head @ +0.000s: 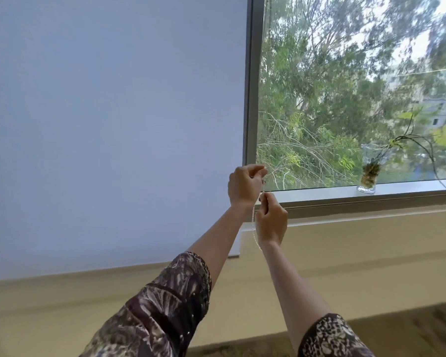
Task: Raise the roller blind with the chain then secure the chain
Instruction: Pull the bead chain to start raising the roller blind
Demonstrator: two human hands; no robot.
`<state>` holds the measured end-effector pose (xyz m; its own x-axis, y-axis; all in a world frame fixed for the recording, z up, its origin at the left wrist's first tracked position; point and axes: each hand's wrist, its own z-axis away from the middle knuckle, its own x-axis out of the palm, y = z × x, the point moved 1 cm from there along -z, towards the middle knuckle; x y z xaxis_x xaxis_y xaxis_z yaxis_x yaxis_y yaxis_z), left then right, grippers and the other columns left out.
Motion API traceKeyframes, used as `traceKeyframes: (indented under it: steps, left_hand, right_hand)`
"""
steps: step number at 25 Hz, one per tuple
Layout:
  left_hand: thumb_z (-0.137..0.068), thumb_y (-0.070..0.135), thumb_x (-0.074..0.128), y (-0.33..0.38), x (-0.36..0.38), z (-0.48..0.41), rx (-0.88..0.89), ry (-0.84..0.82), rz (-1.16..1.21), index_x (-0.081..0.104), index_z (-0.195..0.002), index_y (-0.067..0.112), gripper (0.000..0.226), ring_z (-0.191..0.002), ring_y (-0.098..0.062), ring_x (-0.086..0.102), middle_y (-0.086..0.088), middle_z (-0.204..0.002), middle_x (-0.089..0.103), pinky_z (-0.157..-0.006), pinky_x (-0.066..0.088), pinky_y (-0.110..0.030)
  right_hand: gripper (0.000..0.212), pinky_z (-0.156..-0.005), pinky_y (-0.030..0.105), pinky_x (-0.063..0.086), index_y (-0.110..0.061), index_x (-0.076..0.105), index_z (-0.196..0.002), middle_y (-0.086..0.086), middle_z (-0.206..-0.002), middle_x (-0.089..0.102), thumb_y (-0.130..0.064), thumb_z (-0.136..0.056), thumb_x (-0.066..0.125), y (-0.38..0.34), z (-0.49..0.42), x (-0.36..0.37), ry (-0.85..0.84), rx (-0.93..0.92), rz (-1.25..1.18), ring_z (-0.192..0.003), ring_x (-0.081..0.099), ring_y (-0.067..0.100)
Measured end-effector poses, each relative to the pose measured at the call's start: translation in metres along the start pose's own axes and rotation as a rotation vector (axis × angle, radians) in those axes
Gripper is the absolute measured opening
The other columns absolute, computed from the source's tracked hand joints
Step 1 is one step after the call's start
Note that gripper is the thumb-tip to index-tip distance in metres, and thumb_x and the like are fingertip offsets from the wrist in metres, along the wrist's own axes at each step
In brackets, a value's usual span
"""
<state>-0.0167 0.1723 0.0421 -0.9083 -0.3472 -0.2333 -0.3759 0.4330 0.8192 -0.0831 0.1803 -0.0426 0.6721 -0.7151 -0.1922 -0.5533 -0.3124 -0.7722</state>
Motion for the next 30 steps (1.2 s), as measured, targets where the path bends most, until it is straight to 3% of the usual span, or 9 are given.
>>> traceKeyframes:
  steps: [3,9,12,16,20,23,26,28,30]
  left_hand:
    - [-0.087,0.013,0.069,0.013,0.007,-0.003,-0.089,0.014,0.259,0.076,-0.088,0.013,0.007,-0.067,-0.009,0.072,-0.001,-0.078,0.077,-0.078,0.061,-0.035]
    - [-0.088,0.014,0.064,0.000,0.003,0.003,-0.075,0.126,0.137,0.072,-0.070,0.025,0.023,-0.064,-0.010,0.071,0.008,-0.066,0.072,-0.075,0.060,-0.034]
    - [-0.087,0.016,0.061,-0.003,-0.007,0.002,-0.042,0.178,-0.001,0.075,-0.072,0.020,0.021,-0.070,-0.017,0.071,0.003,-0.069,0.074,-0.074,0.058,-0.033]
    - [-0.088,0.017,0.058,-0.018,-0.019,0.007,-0.050,0.176,-0.104,0.076,-0.080,0.019,0.020,-0.075,-0.023,0.070,-0.002,-0.074,0.075,-0.075,0.057,-0.035]
    - [-0.091,0.014,0.056,-0.038,-0.019,0.023,-0.079,0.160,-0.156,0.076,-0.081,0.019,0.024,-0.072,-0.020,0.070,0.001,-0.073,0.075,-0.075,0.059,-0.036]
    - [-0.091,0.015,0.056,-0.044,-0.021,0.031,-0.077,0.166,-0.173,0.077,-0.082,0.018,0.022,-0.074,-0.021,0.070,0.000,-0.073,0.075,-0.074,0.059,-0.035]
    - [-0.091,0.016,0.057,-0.049,-0.020,0.045,-0.028,0.160,-0.185,0.077,-0.083,0.019,0.021,-0.071,-0.018,0.070,0.002,-0.072,0.075,-0.071,0.059,-0.034]
    - [-0.091,0.014,0.056,-0.054,-0.018,0.053,-0.018,0.151,-0.196,0.076,-0.083,0.019,0.022,-0.069,-0.016,0.070,0.004,-0.071,0.075,-0.070,0.059,-0.033]
    - [-0.090,0.011,0.056,-0.064,-0.019,0.057,-0.029,0.109,-0.225,0.076,-0.082,0.019,0.023,-0.070,-0.014,0.070,0.004,-0.071,0.074,-0.071,0.058,-0.032]
  right_hand:
    - [0.017,-0.054,0.028,0.032,-0.016,0.061,-0.082,0.003,-0.064,0.063,-0.015,-0.093,0.049,0.009,0.004,-0.005,-0.044,-0.023,0.015,-0.058,0.050,0.022]
    - [0.018,-0.047,0.012,0.033,-0.015,0.062,-0.080,-0.005,-0.054,0.054,-0.008,-0.093,0.052,0.021,0.005,-0.004,-0.266,-0.037,-0.124,-0.048,0.050,0.001]
    - [0.020,-0.058,0.023,0.044,-0.010,0.068,-0.091,0.006,-0.070,0.069,-0.006,-0.091,0.049,0.013,-0.007,-0.007,-0.432,0.041,-0.187,-0.060,0.060,0.009]
    - [0.026,-0.077,0.035,0.054,-0.004,0.068,-0.107,0.017,-0.094,0.073,-0.007,-0.094,0.045,-0.031,-0.048,-0.020,-0.437,0.096,-0.417,-0.082,0.071,0.025]
    - [0.025,-0.077,0.032,0.054,-0.007,0.064,-0.110,0.005,-0.090,0.071,-0.021,-0.099,0.047,-0.102,-0.095,-0.027,-0.487,0.055,-0.591,-0.081,0.069,0.017]
    - [0.032,-0.082,0.036,0.052,-0.003,0.056,-0.122,0.009,-0.100,0.067,-0.023,-0.100,0.045,-0.137,-0.118,-0.024,-0.576,0.070,-0.627,-0.088,0.065,0.019]
    - [0.031,-0.063,0.030,0.048,-0.003,0.056,-0.120,0.009,-0.088,0.063,-0.023,-0.102,0.041,-0.156,-0.126,-0.022,-0.601,0.113,-0.725,-0.067,0.057,0.016]
    - [0.027,-0.049,0.025,0.033,-0.005,0.061,-0.103,0.002,-0.067,0.050,-0.017,-0.102,0.038,-0.158,-0.118,-0.017,-0.534,0.042,-0.692,-0.053,0.040,0.010]
    - [0.025,-0.046,0.020,0.027,-0.008,0.058,-0.090,0.001,-0.063,0.044,-0.008,-0.100,0.035,-0.151,-0.103,-0.013,-0.484,-0.034,-0.634,-0.052,0.034,0.009]
